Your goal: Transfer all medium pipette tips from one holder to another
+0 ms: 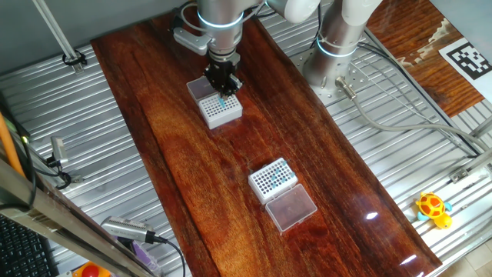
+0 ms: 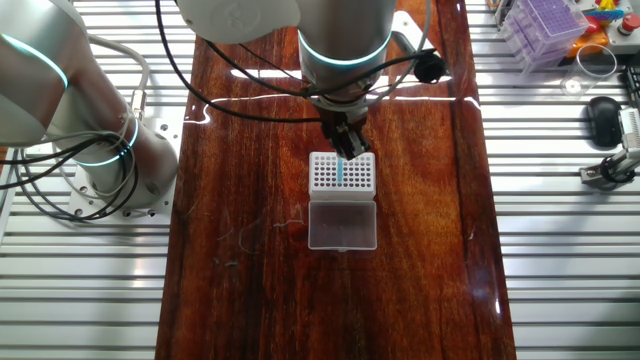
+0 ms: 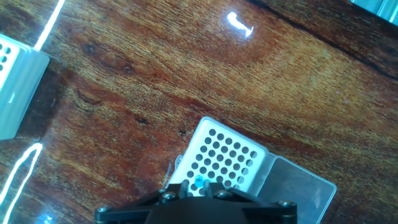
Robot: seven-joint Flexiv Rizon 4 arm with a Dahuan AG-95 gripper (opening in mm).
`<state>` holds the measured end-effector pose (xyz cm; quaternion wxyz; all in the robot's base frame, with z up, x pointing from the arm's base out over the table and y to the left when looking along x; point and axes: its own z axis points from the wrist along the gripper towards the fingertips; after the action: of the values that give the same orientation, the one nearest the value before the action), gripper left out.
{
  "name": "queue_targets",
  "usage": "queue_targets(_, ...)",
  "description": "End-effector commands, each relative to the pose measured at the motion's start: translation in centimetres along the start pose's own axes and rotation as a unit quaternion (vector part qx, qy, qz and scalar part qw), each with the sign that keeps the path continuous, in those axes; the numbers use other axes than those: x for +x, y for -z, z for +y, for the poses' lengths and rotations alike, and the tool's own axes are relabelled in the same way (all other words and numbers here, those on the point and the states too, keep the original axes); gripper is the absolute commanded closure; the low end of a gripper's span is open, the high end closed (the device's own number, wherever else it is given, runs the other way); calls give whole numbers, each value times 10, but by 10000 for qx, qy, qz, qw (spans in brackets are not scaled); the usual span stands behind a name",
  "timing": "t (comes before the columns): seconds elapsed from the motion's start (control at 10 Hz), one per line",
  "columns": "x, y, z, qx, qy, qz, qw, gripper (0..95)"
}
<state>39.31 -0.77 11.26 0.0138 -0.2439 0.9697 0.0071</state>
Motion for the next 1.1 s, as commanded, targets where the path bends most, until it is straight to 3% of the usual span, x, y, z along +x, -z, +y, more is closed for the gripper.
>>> queue_targets(0.1, 0, 0, 0, -59, 123, 25, 9999, 950)
queue_targets(0.2, -2, 2, 4, -97, 125, 42, 9999, 950)
queue_targets(0.4, -14, 5, 30, -67, 3, 98, 9999, 950)
queue_targets(0.7, -42, 1, 90, -19, -416, 123, 9991, 950)
queue_targets(0.8, -42, 1, 90, 0, -469, 123, 9988, 950)
queue_targets(1.1, -42, 1, 90, -114, 64, 278, 9995, 950)
